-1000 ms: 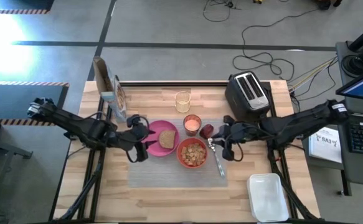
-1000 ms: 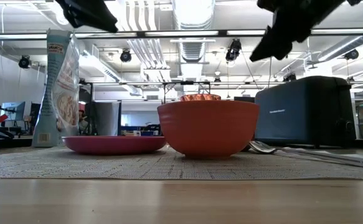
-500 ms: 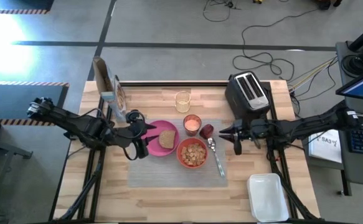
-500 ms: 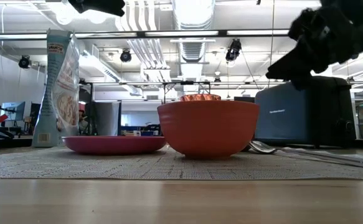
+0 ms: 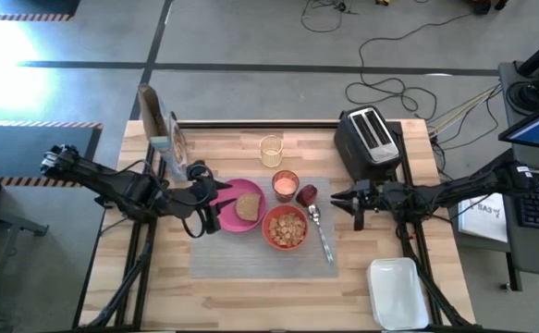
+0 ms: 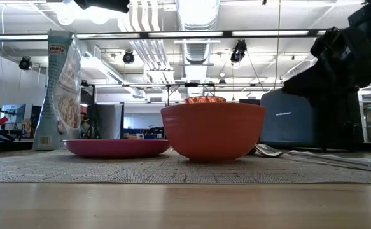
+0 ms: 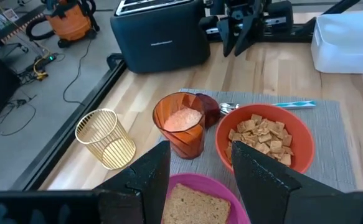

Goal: Arrange a breakfast setting
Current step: Return to Home Position

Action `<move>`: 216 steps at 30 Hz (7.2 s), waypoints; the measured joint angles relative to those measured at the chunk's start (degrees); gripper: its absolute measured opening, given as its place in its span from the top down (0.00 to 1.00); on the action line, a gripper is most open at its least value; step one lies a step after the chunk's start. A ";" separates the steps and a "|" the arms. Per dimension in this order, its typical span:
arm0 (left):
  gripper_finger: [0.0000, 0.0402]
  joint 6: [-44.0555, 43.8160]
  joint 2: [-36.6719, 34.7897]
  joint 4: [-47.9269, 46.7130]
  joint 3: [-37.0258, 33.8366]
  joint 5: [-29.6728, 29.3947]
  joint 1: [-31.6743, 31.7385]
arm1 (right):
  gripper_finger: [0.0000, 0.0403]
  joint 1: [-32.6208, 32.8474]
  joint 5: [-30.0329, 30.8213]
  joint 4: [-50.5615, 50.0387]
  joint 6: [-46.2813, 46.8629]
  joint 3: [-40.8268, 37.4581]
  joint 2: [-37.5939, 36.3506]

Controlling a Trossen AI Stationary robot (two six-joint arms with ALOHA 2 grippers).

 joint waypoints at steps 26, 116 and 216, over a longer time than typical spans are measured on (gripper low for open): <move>0.61 -0.02 0.00 0.09 0.00 0.11 0.00 | 0.79 0.02 9.87 -1.81 2.37 -0.08 0.11; 0.61 -0.24 -62.86 11.97 -35.51 3.19 0.37 | 0.79 0.00 9.89 -1.59 2.53 -0.15 -0.26; 0.61 -0.24 -62.42 11.83 1.90 3.15 0.37 | 0.79 0.00 9.85 -1.59 2.53 -0.17 -0.26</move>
